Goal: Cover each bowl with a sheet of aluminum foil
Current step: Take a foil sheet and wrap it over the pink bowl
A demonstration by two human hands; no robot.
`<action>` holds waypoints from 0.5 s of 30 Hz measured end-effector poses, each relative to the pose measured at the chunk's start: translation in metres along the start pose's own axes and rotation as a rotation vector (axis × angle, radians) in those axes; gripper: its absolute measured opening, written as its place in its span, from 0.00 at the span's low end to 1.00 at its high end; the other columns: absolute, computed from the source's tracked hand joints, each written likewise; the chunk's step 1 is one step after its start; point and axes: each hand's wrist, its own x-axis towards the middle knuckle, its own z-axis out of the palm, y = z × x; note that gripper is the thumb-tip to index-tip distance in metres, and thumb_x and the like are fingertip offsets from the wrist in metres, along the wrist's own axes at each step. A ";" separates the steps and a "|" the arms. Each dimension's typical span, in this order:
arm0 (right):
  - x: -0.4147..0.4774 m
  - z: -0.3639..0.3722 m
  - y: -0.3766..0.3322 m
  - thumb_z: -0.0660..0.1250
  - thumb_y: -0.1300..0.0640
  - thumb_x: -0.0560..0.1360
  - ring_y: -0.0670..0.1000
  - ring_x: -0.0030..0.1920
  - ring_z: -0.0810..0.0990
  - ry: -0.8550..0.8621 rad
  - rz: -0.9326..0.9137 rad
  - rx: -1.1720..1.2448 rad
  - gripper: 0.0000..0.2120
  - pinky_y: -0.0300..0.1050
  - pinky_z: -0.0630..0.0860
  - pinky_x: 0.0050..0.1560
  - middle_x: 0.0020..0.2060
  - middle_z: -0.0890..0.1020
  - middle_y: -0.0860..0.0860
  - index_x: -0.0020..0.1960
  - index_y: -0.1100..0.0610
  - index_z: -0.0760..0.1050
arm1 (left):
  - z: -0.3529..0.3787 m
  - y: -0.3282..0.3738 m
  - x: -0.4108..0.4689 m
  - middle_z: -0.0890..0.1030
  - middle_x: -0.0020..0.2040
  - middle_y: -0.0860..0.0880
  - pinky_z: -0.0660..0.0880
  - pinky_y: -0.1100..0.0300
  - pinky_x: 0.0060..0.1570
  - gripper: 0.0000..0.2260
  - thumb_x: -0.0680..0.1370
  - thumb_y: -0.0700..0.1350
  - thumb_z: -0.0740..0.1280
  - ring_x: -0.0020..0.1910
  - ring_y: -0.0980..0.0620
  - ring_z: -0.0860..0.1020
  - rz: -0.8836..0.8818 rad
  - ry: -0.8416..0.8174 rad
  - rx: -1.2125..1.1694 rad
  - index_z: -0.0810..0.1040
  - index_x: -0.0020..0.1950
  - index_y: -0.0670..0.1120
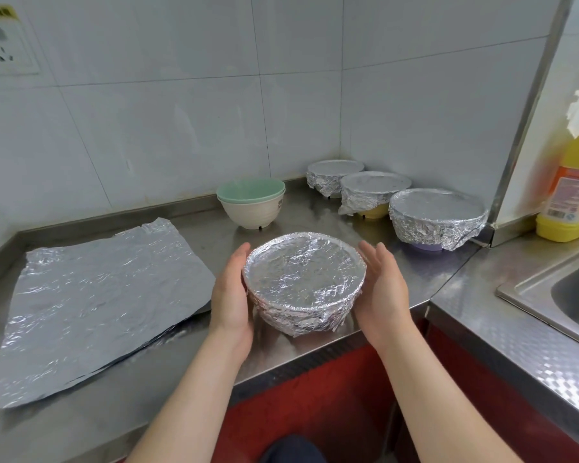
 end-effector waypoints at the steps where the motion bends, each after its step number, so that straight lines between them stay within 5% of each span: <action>1: 0.000 0.001 0.002 0.58 0.47 0.81 0.54 0.58 0.80 -0.015 0.011 -0.009 0.19 0.53 0.75 0.61 0.58 0.82 0.54 0.65 0.56 0.74 | 0.001 -0.004 -0.001 0.84 0.53 0.50 0.75 0.52 0.57 0.14 0.76 0.54 0.65 0.54 0.52 0.80 0.007 0.006 0.005 0.82 0.55 0.48; 4: -0.003 0.005 0.009 0.60 0.47 0.80 0.55 0.51 0.84 0.002 0.037 -0.064 0.15 0.52 0.79 0.54 0.50 0.85 0.53 0.58 0.55 0.79 | 0.005 -0.020 0.002 0.80 0.62 0.50 0.69 0.44 0.67 0.22 0.72 0.58 0.67 0.63 0.50 0.77 0.047 0.074 -0.009 0.79 0.63 0.50; 12: -0.007 0.007 0.014 0.60 0.49 0.80 0.52 0.48 0.84 0.000 0.011 -0.108 0.12 0.47 0.78 0.47 0.46 0.85 0.51 0.49 0.52 0.80 | 0.014 -0.005 0.004 0.83 0.55 0.43 0.74 0.44 0.61 0.15 0.77 0.51 0.63 0.56 0.43 0.81 -0.041 0.084 -0.086 0.81 0.57 0.45; 15: 0.000 0.001 0.010 0.58 0.44 0.80 0.51 0.57 0.81 -0.002 -0.008 -0.103 0.18 0.49 0.75 0.58 0.56 0.83 0.50 0.61 0.52 0.78 | 0.008 -0.002 0.001 0.83 0.57 0.50 0.74 0.51 0.61 0.15 0.81 0.52 0.57 0.55 0.52 0.80 0.025 0.110 -0.068 0.79 0.59 0.49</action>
